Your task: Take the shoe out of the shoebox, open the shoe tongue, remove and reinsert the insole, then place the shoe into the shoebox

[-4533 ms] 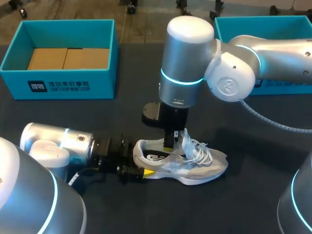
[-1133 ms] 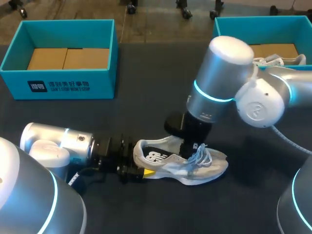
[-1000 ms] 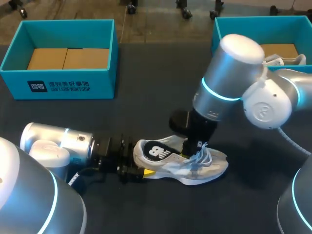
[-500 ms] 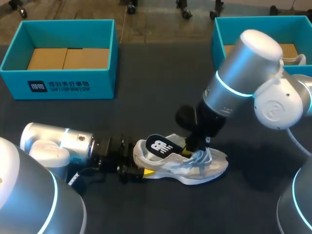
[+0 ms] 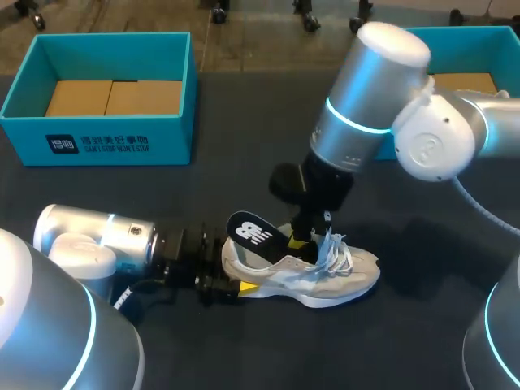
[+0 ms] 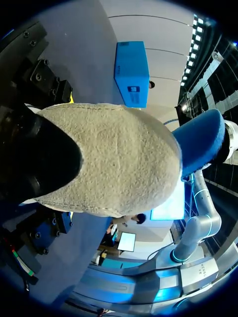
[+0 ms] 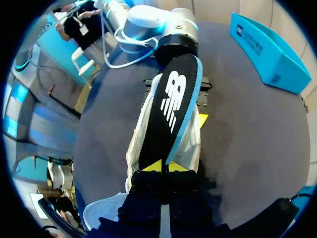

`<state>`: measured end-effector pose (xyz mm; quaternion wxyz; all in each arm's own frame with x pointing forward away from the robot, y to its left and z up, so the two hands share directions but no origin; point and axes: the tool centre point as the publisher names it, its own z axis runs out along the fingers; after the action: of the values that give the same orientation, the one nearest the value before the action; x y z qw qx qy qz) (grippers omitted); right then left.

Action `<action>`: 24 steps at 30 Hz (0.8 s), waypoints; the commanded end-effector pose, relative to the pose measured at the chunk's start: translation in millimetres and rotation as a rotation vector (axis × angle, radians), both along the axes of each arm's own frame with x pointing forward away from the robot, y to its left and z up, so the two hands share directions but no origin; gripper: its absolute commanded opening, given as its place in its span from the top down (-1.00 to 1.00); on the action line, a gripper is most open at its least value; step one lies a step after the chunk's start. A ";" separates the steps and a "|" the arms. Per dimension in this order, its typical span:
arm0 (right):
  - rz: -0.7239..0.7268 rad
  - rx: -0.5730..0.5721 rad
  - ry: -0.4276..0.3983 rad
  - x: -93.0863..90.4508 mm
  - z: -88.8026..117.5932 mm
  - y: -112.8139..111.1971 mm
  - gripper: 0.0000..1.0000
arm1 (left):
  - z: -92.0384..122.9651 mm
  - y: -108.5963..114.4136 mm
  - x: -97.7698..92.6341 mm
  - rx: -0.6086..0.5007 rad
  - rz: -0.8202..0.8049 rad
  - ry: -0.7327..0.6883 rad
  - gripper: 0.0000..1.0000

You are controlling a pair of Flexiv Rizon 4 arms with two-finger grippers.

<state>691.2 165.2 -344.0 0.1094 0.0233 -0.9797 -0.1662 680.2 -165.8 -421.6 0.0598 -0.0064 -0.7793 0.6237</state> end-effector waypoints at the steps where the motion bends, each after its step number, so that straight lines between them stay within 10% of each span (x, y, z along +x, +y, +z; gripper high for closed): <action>1: 0.066 -0.017 0.053 12.0 -2.0 9.1 1.00 | -4.7 -1.6 2.2 0.000 0.000 0.000 1.00; 20: 0.289 0.015 0.096 -0.1 6.0 34.2 1.00 | -4.7 -1.6 2.2 0.000 0.000 0.000 1.00; 24: 0.294 0.023 0.090 0.4 8.2 35.9 0.35 | -4.7 -1.6 2.2 0.000 0.000 0.000 1.00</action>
<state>690.3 197.0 -335.4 0.1744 0.1586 -0.9579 -0.1637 680.1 -165.8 -421.6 0.0597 -0.0065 -0.7792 0.6239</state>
